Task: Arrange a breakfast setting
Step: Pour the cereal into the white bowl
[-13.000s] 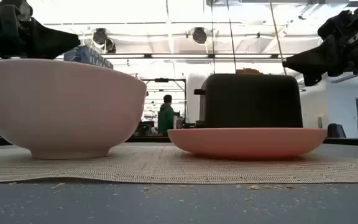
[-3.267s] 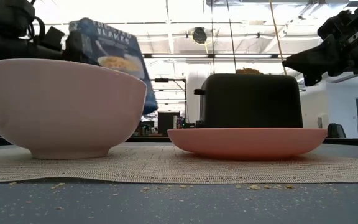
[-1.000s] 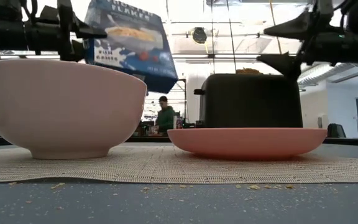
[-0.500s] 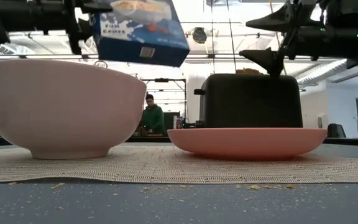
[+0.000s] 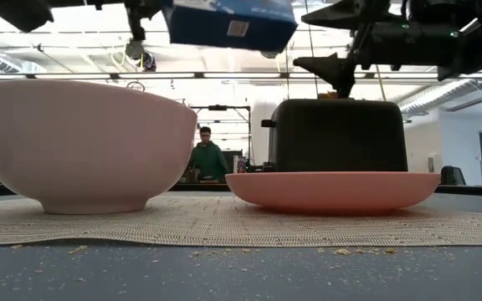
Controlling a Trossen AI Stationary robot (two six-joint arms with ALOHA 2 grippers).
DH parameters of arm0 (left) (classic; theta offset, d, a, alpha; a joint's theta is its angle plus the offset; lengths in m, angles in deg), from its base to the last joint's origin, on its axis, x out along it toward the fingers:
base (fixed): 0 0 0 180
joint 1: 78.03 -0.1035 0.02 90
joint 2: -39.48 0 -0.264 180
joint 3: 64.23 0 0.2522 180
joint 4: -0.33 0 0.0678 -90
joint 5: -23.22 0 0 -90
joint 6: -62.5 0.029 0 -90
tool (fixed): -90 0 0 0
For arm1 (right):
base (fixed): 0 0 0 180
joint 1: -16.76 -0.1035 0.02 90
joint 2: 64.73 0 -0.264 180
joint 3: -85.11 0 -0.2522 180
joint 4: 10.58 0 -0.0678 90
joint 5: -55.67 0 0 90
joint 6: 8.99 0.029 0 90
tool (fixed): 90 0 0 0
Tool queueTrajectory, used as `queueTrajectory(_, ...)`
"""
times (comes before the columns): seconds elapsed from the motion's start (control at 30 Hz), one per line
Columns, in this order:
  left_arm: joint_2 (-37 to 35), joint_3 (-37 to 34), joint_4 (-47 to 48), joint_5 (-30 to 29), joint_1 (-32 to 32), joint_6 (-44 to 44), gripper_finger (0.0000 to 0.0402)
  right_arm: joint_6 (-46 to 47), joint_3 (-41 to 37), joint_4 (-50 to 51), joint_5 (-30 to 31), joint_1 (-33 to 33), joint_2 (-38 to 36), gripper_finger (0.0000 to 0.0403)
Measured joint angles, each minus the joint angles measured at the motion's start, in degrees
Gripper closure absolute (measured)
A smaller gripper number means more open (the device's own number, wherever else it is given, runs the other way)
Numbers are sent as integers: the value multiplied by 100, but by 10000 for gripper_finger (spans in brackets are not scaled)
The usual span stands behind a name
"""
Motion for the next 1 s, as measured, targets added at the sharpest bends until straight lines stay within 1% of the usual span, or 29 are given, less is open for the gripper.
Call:
queueTrajectory(0.1, 202, 262, -2, 65, 57, 99, 231, 0, 103, -147, 0, 0, 218, 62)
queueTrajectory(0.23, 427, 565, -4, 202, 110, 148, 231, -69, 193, -602, -16, 0, 508, 62)
queueTrajectory(0.4, 647, 829, -27, 256, 163, 308, 231, -172, 348, -1234, -524, 2, 855, 62)
queueTrajectory(0.47, 761, 929, -44, 251, 168, 327, 231, -244, 460, -1352, -608, 0, 993, 62)
queueTrajectory(0.63, 939, 1044, -85, 218, 166, 318, 231, -439, 857, -1416, -591, 0, 1370, 62)
queueTrajectory(0.77, 943, 1078, -157, 197, 168, 305, 231, -569, 1106, -1698, -685, 0, 1643, 62)
queueTrajectory(1.0, 961, 1078, -299, 245, 265, 384, 231, -774, 1135, -2227, -750, 2, 1682, 62)
